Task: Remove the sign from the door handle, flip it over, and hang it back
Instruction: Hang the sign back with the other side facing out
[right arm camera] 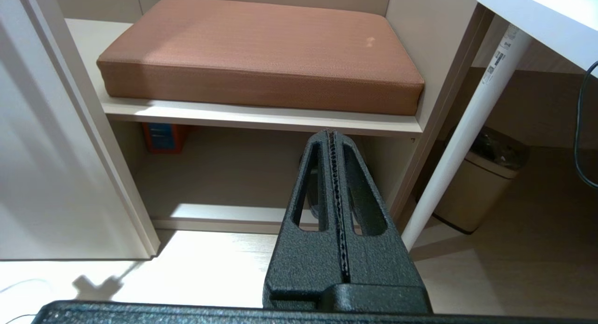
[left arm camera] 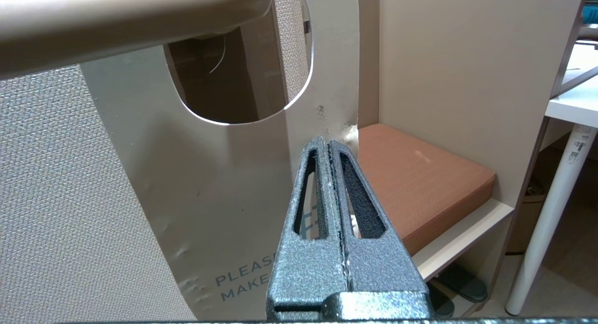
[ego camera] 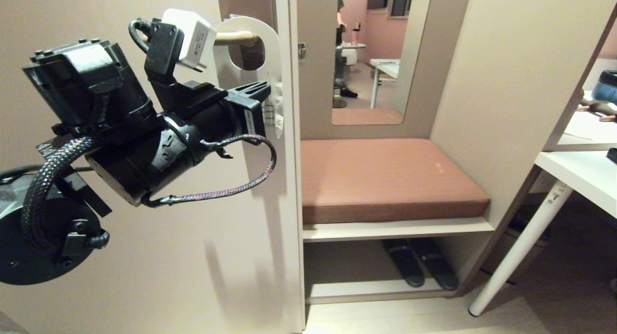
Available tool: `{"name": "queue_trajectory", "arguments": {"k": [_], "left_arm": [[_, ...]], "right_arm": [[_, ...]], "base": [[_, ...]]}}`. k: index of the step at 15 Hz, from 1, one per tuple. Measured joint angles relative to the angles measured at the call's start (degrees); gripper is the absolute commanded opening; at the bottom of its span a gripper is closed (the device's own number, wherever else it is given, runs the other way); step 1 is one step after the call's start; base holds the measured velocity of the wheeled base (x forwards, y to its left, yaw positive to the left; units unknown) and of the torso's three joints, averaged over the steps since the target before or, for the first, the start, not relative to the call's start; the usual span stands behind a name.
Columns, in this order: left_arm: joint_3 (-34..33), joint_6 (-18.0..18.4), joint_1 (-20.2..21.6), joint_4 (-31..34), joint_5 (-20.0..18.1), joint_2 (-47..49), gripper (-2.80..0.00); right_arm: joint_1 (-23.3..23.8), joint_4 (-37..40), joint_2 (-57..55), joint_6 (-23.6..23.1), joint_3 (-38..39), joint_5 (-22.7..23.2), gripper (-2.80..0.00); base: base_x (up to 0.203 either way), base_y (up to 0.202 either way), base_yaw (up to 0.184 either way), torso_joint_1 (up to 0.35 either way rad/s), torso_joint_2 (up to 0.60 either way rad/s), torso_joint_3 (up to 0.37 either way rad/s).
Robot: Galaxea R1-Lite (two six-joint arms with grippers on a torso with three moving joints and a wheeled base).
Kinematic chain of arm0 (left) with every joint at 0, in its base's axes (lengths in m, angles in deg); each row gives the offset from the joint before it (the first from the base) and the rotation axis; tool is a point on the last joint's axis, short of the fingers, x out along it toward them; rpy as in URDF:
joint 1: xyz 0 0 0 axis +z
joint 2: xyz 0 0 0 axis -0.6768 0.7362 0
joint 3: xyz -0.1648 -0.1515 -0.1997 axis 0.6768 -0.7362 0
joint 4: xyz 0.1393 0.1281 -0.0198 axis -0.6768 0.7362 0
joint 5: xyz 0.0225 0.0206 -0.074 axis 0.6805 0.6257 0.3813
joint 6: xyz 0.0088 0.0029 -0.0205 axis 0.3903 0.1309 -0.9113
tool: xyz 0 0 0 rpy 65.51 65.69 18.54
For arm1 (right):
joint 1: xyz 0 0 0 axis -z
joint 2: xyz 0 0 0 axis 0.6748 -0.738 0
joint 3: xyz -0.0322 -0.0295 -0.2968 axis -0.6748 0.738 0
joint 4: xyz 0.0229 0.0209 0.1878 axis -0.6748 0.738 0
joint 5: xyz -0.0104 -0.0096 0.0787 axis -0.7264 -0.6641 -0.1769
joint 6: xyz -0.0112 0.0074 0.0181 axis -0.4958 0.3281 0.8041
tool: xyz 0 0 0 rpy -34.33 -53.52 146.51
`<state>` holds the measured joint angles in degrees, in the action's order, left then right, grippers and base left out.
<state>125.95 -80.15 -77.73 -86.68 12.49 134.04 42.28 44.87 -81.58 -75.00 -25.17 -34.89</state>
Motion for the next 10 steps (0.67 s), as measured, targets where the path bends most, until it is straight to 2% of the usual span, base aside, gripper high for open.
{"name": "queue_trajectory", "arguments": {"k": [5,10], "left_arm": [[-1.3,0.3,-0.3,0.0,0.0,-1.2,-2.80],[-7.5,0.1,-0.2,0.0,0.2,-5.4,-2.80]], "right_arm": [[0.0,0.0,0.0,0.1,0.0,0.0,-2.80],[0.0,0.0,0.0,0.1,0.0,0.0,-2.80]], "base": [[0.000,0.000,0.000,0.000,0.00,0.000],[0.000,0.000,0.000,0.000,0.00,0.000]]}}
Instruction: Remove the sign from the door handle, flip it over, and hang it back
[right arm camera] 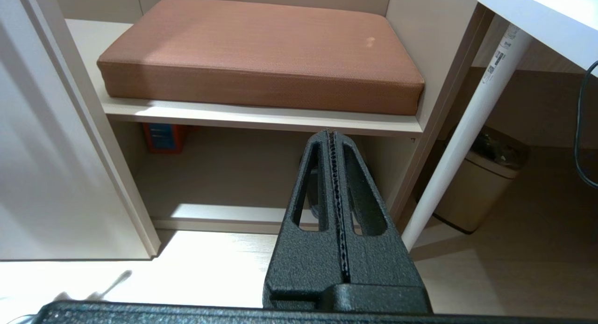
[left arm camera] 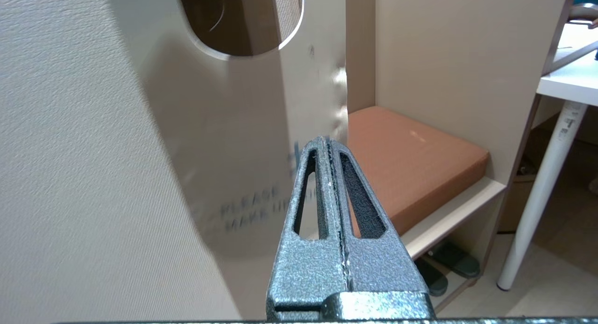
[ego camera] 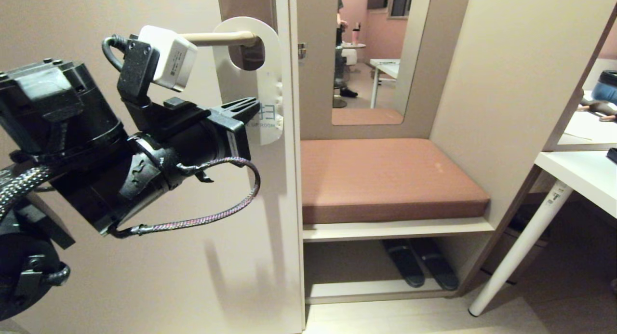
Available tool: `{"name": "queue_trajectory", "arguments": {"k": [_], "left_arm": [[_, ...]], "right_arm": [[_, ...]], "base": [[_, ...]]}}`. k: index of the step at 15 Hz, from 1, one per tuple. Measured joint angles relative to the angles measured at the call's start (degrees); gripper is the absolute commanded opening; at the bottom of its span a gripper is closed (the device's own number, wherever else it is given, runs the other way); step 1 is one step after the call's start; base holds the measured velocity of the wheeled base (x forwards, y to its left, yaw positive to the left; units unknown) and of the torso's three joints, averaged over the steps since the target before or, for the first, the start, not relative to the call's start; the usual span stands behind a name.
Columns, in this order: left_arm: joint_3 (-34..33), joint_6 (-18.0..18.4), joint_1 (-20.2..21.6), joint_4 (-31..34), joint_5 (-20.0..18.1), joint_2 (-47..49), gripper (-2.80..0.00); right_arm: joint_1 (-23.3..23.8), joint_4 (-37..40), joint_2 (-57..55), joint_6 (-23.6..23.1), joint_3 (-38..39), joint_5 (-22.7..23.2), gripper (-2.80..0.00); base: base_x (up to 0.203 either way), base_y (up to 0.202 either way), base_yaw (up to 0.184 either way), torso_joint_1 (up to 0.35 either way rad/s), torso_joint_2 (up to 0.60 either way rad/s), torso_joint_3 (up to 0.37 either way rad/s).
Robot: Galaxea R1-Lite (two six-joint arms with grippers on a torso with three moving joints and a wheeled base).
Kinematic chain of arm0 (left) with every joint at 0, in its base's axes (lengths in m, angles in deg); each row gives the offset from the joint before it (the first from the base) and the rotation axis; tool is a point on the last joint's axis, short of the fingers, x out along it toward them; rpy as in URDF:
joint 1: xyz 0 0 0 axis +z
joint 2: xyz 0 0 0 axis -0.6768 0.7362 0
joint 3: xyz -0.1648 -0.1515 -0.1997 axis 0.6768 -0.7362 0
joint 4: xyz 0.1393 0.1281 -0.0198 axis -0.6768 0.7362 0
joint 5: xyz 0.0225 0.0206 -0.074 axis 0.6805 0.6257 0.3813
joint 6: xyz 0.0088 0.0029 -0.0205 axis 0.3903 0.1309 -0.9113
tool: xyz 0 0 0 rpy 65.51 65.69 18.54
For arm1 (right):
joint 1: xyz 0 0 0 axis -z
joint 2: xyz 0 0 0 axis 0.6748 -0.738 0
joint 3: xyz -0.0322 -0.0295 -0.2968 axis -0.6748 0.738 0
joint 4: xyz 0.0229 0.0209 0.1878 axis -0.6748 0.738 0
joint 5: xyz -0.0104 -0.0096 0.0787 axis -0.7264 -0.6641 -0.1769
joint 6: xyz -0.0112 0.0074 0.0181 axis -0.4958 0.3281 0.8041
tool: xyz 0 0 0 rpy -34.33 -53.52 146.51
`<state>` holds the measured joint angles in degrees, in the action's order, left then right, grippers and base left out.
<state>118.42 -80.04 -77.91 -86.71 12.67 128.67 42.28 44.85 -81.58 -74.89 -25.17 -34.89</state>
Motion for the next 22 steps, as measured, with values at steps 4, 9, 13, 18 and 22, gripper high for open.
{"name": "queue_trajectory", "arguments": {"k": [4,9,13,18,22], "left_arm": [[-5.2,0.0,1.9,0.0,0.1,-4.3,-2.80],[-11.8,0.0,7.2,0.0,0.1,-8.8,-2.80],[-17.7,0.2,11.4,0.0,0.0,-13.0,-2.80],[-25.7,0.8,18.1,0.2,-0.2,-18.5,-2.80],[-31.0,0.9,22.1,0.4,-0.2,-23.0,-2.80]], "right_arm": [[0.0,0.0,0.0,0.0,0.0,0.0,-2.80],[0.0,0.0,0.0,0.0,0.0,0.0,-2.80],[0.0,0.0,0.0,0.0,0.0,0.0,-2.80],[0.0,0.0,0.0,0.0,0.0,0.0,-2.80],[0.0,0.0,0.0,0.0,0.0,0.0,-2.80]], "base": [[0.000,0.000,0.000,0.000,0.00,0.000],[0.000,0.000,0.000,0.000,0.00,0.000],[0.000,0.000,0.000,0.000,0.00,0.000],[0.000,0.000,0.000,0.000,0.00,0.000],[0.000,0.000,0.000,0.000,0.00,0.000]]}}
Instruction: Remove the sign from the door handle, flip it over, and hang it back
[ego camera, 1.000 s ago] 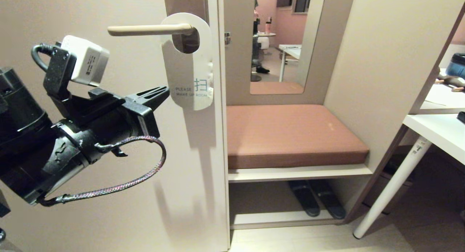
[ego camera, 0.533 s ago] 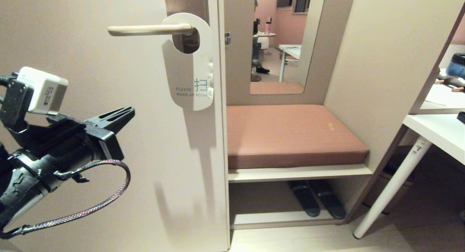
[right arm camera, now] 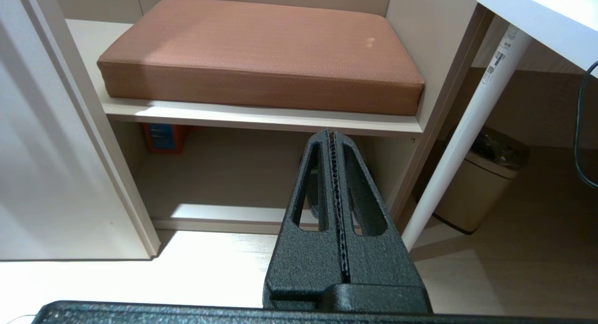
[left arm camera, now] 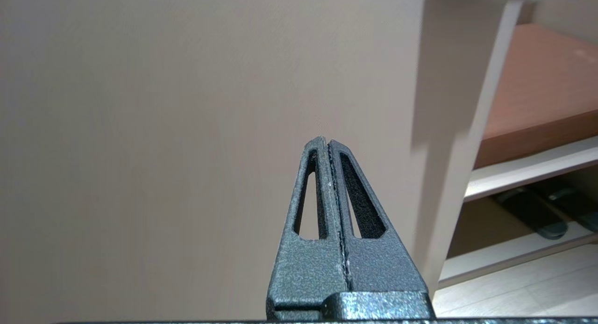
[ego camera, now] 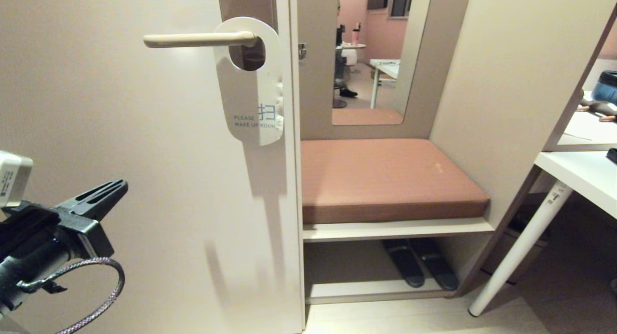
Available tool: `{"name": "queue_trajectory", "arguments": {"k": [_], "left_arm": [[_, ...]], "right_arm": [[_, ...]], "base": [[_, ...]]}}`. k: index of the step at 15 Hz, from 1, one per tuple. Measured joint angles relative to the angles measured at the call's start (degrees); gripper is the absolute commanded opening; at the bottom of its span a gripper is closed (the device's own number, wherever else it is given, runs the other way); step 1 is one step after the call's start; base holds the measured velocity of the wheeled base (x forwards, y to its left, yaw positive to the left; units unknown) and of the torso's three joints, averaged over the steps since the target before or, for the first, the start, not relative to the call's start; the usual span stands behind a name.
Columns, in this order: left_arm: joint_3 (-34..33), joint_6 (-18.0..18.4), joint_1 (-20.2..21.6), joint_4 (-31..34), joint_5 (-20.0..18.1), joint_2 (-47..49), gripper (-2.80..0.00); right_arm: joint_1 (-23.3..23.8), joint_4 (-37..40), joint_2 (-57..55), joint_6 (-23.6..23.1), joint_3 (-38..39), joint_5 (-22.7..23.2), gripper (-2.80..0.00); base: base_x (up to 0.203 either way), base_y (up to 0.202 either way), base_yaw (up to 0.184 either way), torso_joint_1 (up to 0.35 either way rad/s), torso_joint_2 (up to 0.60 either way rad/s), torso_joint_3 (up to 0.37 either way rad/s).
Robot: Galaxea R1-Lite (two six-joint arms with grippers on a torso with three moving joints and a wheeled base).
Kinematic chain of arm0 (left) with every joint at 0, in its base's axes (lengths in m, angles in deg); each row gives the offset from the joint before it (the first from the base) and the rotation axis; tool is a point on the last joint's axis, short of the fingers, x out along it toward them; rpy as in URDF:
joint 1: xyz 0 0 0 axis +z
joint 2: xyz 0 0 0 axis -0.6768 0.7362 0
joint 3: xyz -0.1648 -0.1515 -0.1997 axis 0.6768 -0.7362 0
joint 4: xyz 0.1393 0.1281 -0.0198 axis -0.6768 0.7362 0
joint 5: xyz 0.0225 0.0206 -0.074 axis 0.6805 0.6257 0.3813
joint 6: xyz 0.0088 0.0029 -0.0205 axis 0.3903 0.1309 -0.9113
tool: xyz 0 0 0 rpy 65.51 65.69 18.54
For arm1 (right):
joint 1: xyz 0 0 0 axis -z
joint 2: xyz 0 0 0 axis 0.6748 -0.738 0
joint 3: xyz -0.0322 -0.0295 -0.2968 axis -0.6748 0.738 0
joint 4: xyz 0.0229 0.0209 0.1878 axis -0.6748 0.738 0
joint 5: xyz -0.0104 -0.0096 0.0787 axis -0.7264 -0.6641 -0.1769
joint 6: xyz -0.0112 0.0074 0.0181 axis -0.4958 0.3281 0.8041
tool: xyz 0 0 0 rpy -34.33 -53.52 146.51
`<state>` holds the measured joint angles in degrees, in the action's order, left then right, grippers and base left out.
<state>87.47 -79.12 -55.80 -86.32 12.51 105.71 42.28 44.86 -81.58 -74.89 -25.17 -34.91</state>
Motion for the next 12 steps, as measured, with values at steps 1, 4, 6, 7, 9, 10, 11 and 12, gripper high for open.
{"name": "queue_trajectory", "arguments": {"k": [1,4,6,7,9,10,11,12], "left_arm": [[-1.4,0.0,0.5,0.0,0.0,-1.3,-2.80],[-6.3,-0.1,1.5,0.3,0.1,-5.6,-2.80],[-10.3,-0.1,2.7,0.4,0.1,-8.4,-2.80],[-12.1,-0.2,3.4,0.5,0.0,-9.8,-2.80],[-14.3,-0.5,4.1,2.1,0.0,-12.4,-2.80],[-15.1,-0.6,4.2,3.7,0.0,-14.1,-2.80],[-15.6,-0.7,4.4,5.9,0.1,-15.9,-2.80],[-15.8,-0.8,4.9,8.3,0.1,-17.8,-2.80]], "right_arm": [[0.0,0.0,0.0,0.0,0.0,0.0,-2.80],[0.0,0.0,0.0,0.0,0.0,0.0,-2.80],[0.0,0.0,0.0,0.0,0.0,0.0,-2.80],[0.0,0.0,0.0,0.0,0.0,0.0,-2.80],[0.0,0.0,0.0,0.0,0.0,0.0,-2.80],[0.0,0.0,0.0,0.0,0.0,0.0,-2.80],[0.0,0.0,0.0,0.0,0.0,0.0,-2.80],[0.0,0.0,0.0,0.0,0.0,0.0,-2.80]], "base": [[0.000,0.000,0.000,0.000,0.00,0.000],[0.000,0.000,0.000,0.000,0.00,0.000],[0.000,0.000,0.000,0.000,0.00,0.000],[0.000,0.000,0.000,0.000,0.00,0.000],[0.000,0.000,0.000,0.000,0.00,0.000],[0.000,0.000,0.000,0.000,0.00,0.000],[0.000,0.000,0.000,0.000,0.00,0.000],[0.000,0.000,0.000,0.000,0.00,0.000]]}}
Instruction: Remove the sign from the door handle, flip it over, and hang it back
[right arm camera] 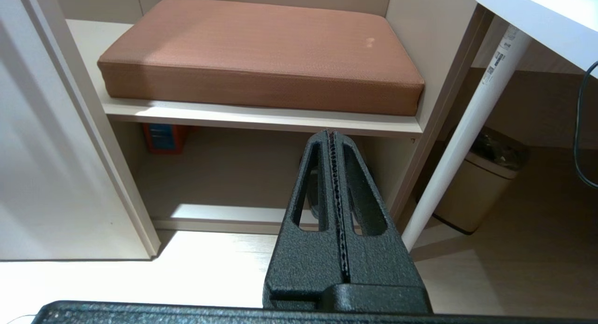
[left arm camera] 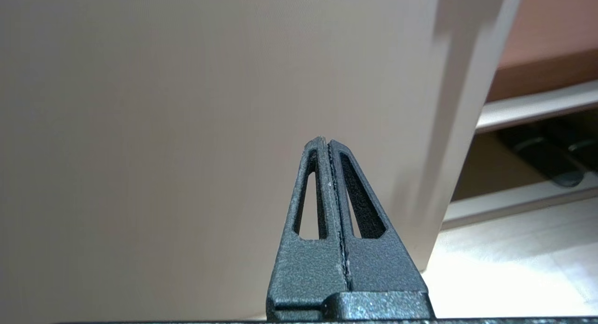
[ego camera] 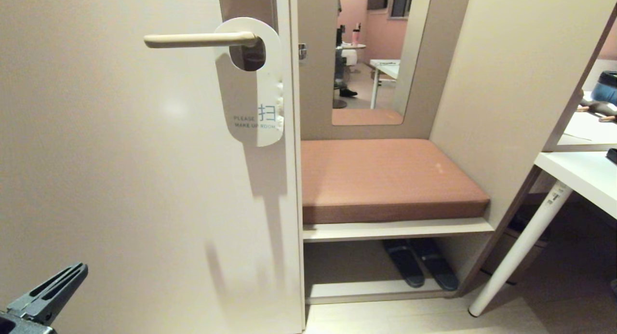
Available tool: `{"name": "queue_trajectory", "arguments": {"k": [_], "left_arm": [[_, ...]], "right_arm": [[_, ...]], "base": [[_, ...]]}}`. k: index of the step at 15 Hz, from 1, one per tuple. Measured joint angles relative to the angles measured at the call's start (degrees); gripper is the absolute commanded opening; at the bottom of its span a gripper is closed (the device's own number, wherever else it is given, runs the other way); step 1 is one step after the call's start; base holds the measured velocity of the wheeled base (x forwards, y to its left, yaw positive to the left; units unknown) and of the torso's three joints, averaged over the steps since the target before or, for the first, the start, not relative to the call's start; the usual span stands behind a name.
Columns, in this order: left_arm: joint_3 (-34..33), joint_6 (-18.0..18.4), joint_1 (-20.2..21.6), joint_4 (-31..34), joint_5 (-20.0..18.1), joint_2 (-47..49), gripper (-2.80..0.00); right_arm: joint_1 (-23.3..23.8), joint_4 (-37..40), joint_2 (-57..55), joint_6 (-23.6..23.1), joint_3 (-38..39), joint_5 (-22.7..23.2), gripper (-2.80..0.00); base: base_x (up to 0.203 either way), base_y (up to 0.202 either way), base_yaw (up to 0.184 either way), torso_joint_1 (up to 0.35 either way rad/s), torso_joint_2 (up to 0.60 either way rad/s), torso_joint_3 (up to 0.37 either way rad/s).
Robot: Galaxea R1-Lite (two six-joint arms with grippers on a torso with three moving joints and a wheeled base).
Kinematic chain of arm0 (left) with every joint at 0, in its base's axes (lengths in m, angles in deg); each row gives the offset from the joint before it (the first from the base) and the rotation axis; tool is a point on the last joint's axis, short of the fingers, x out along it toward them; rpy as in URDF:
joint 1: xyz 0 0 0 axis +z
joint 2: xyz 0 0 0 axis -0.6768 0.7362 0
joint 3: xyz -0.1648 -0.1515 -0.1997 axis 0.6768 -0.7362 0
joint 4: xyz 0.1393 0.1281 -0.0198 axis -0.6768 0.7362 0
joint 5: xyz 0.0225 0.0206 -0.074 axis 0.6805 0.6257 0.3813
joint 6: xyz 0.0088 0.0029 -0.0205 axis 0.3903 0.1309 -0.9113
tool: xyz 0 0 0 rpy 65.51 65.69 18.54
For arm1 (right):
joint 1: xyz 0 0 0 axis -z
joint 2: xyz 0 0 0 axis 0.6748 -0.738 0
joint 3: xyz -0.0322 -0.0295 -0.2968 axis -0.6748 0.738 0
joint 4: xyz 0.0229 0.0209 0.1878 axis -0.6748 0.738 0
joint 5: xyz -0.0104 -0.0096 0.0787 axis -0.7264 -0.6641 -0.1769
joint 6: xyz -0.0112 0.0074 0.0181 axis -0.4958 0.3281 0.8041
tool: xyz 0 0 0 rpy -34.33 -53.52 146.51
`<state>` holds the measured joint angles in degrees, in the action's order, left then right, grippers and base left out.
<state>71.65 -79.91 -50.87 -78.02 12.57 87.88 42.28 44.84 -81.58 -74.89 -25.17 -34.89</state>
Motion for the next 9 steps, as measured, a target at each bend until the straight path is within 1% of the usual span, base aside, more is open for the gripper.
{"name": "queue_trajectory", "arguments": {"k": [5,7,9], "left_arm": [[-0.5,-0.1,4.3,15.6,-0.5,-12.3,-2.80],[-0.5,-0.1,6.0,21.4,-2.2,-18.2,-2.80],[-0.5,0.2,8.0,27.2,-5.0,-24.6,-2.80]], "right_arm": [[0.0,0.0,0.0,0.0,0.0,0.0,-2.80],[0.0,0.0,0.0,0.0,0.0,0.0,-2.80],[0.0,0.0,0.0,0.0,0.0,0.0,-2.80]], "base": [[0.000,0.000,0.000,0.000,0.00,0.000],[0.000,0.000,0.000,0.000,0.00,0.000],[0.000,0.000,0.000,0.000,0.00,0.000]]}}
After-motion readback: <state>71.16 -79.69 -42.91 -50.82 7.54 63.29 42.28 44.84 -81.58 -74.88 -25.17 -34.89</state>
